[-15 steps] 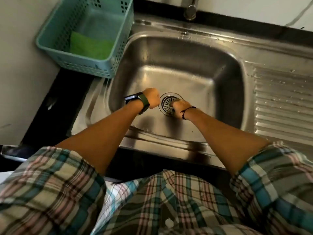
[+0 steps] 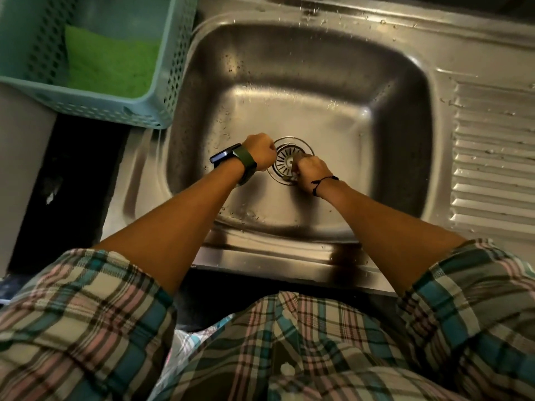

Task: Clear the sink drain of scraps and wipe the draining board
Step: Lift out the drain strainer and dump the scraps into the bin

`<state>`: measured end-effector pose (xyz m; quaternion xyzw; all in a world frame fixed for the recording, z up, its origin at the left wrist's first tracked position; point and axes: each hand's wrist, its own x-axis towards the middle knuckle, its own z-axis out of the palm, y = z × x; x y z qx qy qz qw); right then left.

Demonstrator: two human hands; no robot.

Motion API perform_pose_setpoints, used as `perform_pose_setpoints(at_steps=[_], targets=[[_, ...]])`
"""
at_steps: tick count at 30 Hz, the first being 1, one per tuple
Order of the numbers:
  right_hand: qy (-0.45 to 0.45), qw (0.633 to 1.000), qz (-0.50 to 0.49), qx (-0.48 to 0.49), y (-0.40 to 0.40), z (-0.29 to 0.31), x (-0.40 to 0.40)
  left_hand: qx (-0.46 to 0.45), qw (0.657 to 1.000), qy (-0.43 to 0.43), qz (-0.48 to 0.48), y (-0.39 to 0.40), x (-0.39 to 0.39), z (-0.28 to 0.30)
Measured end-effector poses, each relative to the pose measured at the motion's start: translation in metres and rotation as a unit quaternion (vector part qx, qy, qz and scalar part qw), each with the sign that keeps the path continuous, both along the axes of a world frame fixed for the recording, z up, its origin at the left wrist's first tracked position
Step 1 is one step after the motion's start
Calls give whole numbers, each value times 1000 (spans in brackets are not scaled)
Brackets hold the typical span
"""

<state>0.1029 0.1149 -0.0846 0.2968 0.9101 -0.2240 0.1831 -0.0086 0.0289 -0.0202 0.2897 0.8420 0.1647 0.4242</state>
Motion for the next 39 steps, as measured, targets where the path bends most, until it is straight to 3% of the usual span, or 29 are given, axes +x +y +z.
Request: perform_pose_setpoints(at_steps=[4, 9, 16, 22, 27, 31, 32, 33, 34, 35, 36, 37, 39], targets=[[36, 996, -77, -14, 7, 4, -1, 5, 1000, 0, 4, 1, 4, -1], [102, 962, -245, -70, 13, 12, -7, 16, 999, -17, 30, 0, 7, -3], [53, 977, -191, -83, 13, 13, -5, 20, 998, -25, 56, 0, 10, -7], [42, 959, -232, -159, 17, 30, -17, 1, 997, -68, 35, 4, 11, -13], [109, 910, -285, -281, 24, 50, -23, 4, 992, -126, -23, 10, 20, -14], [181, 841, -325, -393, 30, 52, -31, 23, 995, -74, 55, 10, 16, -18], [190, 833, -342, -391, 31, 47, -33, 22, 996, -57, 69, 9, 13, -18], [184, 854, -337, -350, 32, 39, -35, 23, 996, -42, 80, 7, 10, -18], [156, 903, -294, -273, 34, 30, -35, 25, 995, -31, 91, 5, 7, -19], [100, 960, -196, -170, 35, 19, -34, 27, 994, -26, 102, 3, 4, -20], [33, 993, -81, -79, 34, 9, -31, 28, 993, -23, 113, 1, 1, -20], [-25, 999, 32, -12, 31, 1, -27, 26, 992, -19, 120, -1, -2, -21], [-93, 974, 196, 71, 27, -13, -22, 23, 992, -10, 127, -4, -6, -22]])
